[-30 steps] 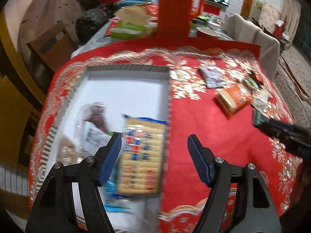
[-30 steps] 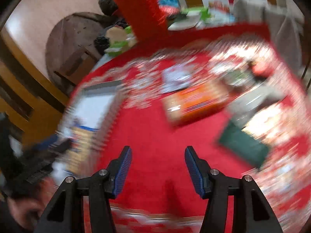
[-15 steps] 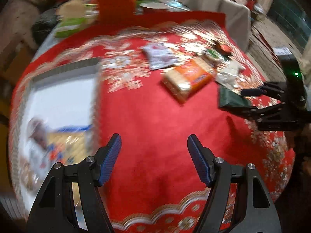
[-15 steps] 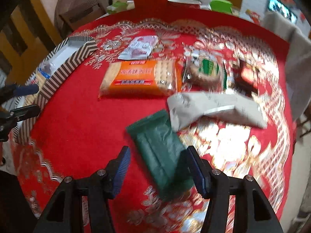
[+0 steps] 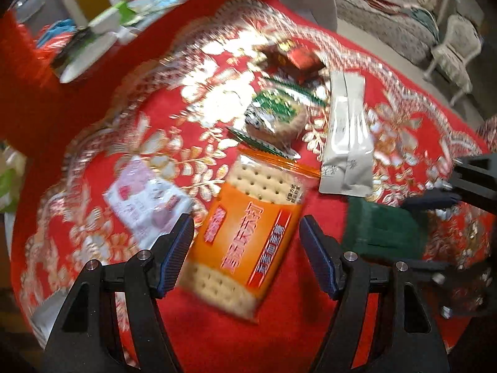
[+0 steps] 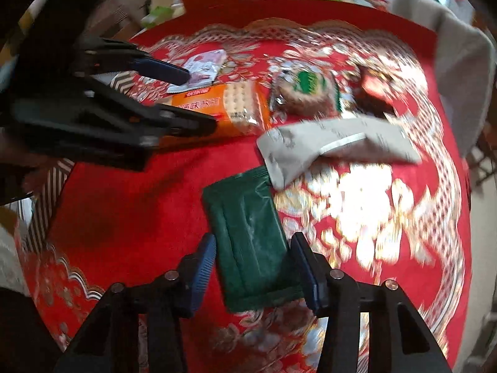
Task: Organize snacks
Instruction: 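Grasp the orange cracker packet with the left tool while the right tool grasps the dark green packet, then carry the orange packet with the left tool while the right tool carries the green packet over the box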
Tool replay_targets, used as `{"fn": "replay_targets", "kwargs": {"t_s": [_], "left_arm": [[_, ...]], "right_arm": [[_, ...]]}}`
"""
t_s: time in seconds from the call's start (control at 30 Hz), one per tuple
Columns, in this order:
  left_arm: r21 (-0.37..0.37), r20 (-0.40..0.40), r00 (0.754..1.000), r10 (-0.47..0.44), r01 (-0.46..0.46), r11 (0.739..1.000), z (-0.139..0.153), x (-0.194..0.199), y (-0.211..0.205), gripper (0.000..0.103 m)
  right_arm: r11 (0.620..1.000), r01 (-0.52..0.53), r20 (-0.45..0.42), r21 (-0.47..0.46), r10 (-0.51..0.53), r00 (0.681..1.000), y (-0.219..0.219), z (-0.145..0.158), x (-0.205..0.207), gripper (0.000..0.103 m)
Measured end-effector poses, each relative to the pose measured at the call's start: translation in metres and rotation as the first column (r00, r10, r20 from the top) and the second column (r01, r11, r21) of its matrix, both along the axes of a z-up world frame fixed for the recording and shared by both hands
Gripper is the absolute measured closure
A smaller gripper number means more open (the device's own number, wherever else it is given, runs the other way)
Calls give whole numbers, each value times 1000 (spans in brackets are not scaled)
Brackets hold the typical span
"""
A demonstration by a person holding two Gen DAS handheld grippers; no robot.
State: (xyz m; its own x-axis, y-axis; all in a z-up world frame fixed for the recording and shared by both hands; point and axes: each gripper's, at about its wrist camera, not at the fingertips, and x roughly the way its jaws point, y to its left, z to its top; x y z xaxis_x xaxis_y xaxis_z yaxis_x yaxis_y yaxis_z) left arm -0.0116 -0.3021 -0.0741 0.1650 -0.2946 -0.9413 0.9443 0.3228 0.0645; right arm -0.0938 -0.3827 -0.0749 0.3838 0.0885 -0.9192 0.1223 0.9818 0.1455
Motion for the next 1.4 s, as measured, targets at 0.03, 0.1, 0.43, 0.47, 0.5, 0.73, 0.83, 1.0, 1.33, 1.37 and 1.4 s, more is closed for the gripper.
{"fn": "replay_targets", "kwargs": {"t_s": [0.03,0.1,0.43,0.47,0.5,0.73,0.83,1.0,1.33,1.37,1.4], "left_arm": [[9,-2,1000,-3,3,1000,-5,2,-1,32],[-6,-26,1000,8,-8,1000,-10,8,0,30],[-30,-65,991,118,-120,992,-11,6,21,49],[-28,-68,989,130,-132,991,-10,3,23,49],[-24,-75,985,153,-155,988,-9,-2,28,49],[-31,-130,946,296,-302,953,2,-31,72,50],[-33,-122,934,336,-342,939,5,-44,92,49],[-23,-109,914,390,-395,918,12,-61,115,49],[-40,-94,889,448,-453,891,22,-65,137,50],[-44,-95,887,451,-457,889,23,-65,138,50],[-48,-96,887,453,-458,888,24,-67,139,50]], "right_arm": [[1000,11,3,6,-11,1000,3,0,-4,56],[1000,25,7,12,-26,1000,8,-1,-8,56],[989,119,16,86,-121,993,13,-2,-11,71],[988,128,16,92,-130,991,14,0,-15,72],[986,134,15,95,-136,991,14,-1,-16,73],[982,139,15,128,-142,990,24,-1,-19,71],[980,154,24,126,-158,987,29,-2,-11,54],[996,73,-7,-60,-74,997,60,-7,8,37],[995,89,28,-52,-88,996,68,-3,-10,60],[993,118,43,13,-119,992,62,0,-18,60],[989,140,54,42,-142,988,60,2,-24,60]]}}
